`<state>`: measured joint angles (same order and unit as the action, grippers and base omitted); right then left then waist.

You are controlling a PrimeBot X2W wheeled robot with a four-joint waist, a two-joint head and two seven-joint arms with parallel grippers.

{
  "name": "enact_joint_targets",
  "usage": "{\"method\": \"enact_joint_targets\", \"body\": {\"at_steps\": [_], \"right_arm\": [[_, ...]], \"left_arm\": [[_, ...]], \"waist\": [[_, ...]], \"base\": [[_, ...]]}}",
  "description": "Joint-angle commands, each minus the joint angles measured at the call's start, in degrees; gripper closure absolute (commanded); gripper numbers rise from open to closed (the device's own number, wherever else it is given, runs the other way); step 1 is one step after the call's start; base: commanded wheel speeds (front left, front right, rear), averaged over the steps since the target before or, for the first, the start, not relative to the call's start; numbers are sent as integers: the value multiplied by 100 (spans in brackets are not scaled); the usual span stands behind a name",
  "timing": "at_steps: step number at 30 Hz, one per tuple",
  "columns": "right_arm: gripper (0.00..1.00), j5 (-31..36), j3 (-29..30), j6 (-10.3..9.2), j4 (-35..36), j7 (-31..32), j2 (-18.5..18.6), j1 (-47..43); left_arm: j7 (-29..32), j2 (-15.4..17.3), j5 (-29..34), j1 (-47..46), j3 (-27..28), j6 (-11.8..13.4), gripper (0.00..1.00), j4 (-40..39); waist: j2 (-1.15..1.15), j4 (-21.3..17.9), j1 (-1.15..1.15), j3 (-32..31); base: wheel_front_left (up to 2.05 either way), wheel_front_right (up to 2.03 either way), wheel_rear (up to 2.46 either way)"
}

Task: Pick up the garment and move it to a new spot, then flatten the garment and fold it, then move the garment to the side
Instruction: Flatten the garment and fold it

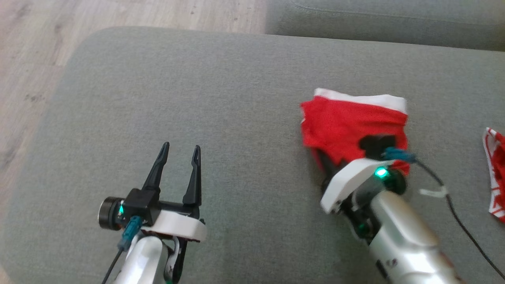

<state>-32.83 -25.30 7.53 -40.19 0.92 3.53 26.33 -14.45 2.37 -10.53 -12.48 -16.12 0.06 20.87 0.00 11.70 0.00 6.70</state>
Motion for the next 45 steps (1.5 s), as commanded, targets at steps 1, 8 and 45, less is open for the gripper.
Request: {"method": "enact_joint_targets", "body": {"at_steps": [1, 8, 45], "right_arm": [[0, 19, -301, -4, 133, -61, -65, 200], [0, 285, -891, -4, -1, -584, -61, 278], [100, 2599, 2345, -4, 3036, -1581, -64, -1795]], "left_arm": [[-55, 51, 15, -92, 173, 43, 0, -170], [-55, 51, -84, -118, 228, 61, 0, -287], [-55, 51, -169, 145, 373, 93, 0, -891]], "waist": [[0, -54, 0, -2], [0, -412, 0, -76], [0, -1431, 0, -65]], "base": [[0, 0, 0], [0, 0, 0], [0, 0, 0]]}}
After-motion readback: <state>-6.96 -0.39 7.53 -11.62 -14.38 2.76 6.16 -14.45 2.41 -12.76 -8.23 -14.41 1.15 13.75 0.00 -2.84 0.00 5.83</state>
